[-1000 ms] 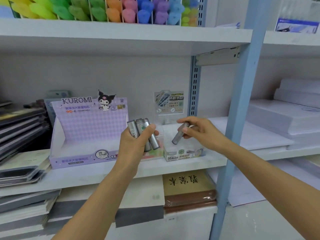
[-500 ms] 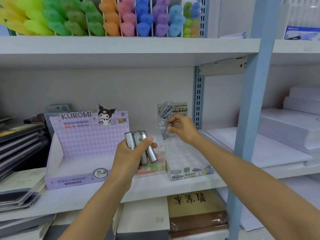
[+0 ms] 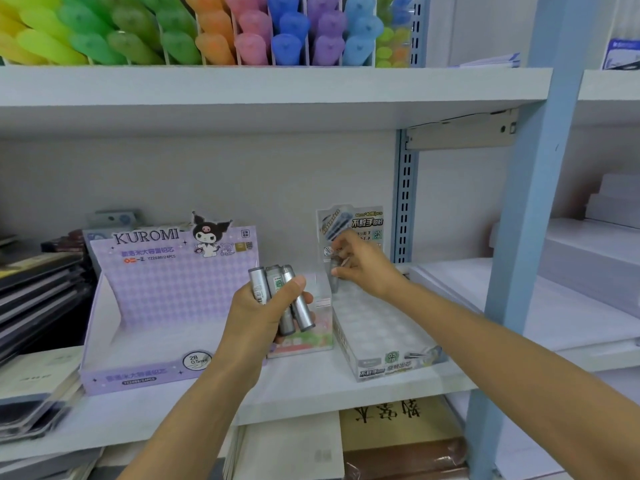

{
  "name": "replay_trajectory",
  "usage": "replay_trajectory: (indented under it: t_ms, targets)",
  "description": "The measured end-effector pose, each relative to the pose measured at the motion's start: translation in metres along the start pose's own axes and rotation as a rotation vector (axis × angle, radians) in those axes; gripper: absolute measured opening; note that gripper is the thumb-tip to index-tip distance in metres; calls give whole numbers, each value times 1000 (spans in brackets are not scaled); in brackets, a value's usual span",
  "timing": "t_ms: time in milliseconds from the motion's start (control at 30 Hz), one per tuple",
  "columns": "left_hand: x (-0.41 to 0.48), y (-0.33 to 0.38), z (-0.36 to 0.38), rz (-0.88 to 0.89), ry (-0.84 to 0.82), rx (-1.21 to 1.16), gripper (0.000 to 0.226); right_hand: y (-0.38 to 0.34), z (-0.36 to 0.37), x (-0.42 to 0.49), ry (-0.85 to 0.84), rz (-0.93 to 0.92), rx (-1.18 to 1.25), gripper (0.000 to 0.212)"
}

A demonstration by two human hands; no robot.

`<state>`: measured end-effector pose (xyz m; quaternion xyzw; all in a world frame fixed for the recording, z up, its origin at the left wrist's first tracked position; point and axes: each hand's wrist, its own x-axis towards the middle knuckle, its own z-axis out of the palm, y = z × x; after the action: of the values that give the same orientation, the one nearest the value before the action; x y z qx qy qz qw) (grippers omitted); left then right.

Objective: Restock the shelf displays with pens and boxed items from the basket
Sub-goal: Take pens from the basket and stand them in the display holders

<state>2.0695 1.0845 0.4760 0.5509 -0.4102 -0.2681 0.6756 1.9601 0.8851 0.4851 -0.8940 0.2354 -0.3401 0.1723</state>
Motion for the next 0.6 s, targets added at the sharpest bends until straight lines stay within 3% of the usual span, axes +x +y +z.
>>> replay_trajectory:
  t_ms: [167,333,400,500,600]
  targets:
    - [0,-1,-1,-3,-7,-10,44,-1,6,0,40,-84,-47,19]
    - [-5,1,-2,-2,-4,-22,46,-7,4,-7,44,-23,-97,24]
    - [-7,2,-2,-5,-2,-15,48,-16,-3,-15,78,10,63,26]
    - [-10,3,1,-3,-9,5,49,-40,-18,-32,96,25,530,18]
    - [-14,6,7,15,-36,7,46,-61,-30,-47,-80,36,703,23]
